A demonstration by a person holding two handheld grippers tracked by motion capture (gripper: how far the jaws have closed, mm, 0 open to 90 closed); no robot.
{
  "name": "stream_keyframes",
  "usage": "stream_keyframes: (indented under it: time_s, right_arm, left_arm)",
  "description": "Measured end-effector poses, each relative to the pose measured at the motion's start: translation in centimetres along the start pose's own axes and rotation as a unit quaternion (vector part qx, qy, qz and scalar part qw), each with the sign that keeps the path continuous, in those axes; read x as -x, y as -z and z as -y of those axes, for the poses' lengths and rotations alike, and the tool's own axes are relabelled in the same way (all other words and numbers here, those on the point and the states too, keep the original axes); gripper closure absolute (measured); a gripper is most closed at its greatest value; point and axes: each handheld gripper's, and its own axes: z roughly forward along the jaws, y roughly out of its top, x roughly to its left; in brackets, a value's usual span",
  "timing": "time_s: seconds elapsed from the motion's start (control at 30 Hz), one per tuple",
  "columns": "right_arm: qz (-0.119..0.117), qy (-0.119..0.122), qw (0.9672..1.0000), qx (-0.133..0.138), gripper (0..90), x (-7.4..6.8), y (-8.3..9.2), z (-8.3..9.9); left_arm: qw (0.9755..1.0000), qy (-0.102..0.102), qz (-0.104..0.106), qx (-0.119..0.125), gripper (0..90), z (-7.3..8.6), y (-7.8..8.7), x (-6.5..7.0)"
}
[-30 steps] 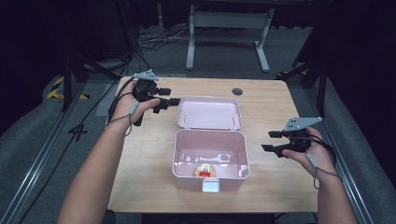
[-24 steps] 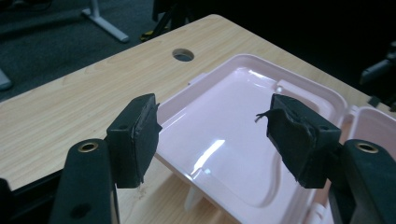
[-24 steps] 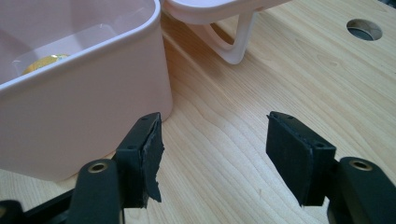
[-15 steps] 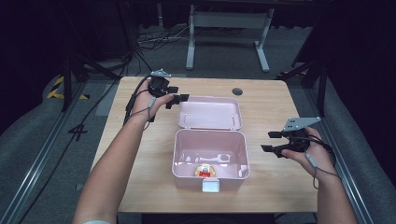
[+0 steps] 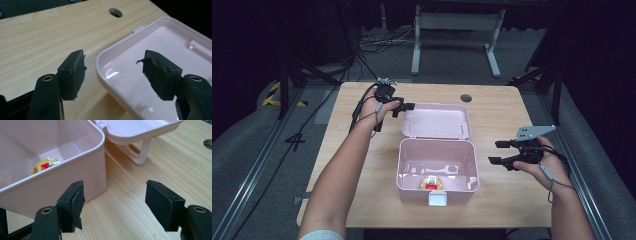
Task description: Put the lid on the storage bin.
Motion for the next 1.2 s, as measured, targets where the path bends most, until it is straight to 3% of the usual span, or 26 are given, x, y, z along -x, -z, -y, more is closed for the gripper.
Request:
stream_keyframes:
  time_s: [0.2, 0.37, 0.57, 0.73, 0.83, 1.0, 1.2]
  right_arm:
    - [0.002, 0.000, 1.0000, -0.004, 31.8, 0.1, -0.1, 0.1]
    - [-0.015, 0.004, 0.9999, 0.003, 30.8, -0.1, -0.3, 0.0]
    - [-0.019, 0.005, 0.9998, 0.006, 30.3, -0.2, -0.2, 0.0]
    - [-0.028, 0.006, 0.9995, 0.010, 30.0, -0.3, -0.3, -0.1]
    - [-0.030, 0.006, 0.9994, 0.013, 30.0, -0.4, -0.2, -0.2]
    - [-0.031, 0.006, 0.9994, 0.014, 31.1, -0.5, -0.1, -0.2]
    - [-0.031, 0.008, 0.9994, 0.016, 31.7, -0.5, 0.0, -0.3]
  left_arm:
    - [0.9998, 0.020, 0.007, -0.004, 34.9, 0.5, -0.6, -0.6]
    - [0.9983, 0.039, 0.041, -0.012, 34.2, 1.1, -1.5, -1.0]
    - [0.9970, 0.052, 0.052, -0.024, 36.8, 1.4, -2.0, -1.0]
    - [0.9972, 0.046, 0.053, -0.028, 46.0, 1.3, -2.1, -0.8]
    - [0.9982, 0.031, 0.042, -0.029, 52.4, 1.2, -2.1, -0.5]
    - [0.9981, 0.043, 0.040, -0.017, 62.0, 1.0, -1.6, -0.7]
    - [0.9992, 0.028, 0.025, -0.010, 65.0, 0.4, -1.1, -0.2]
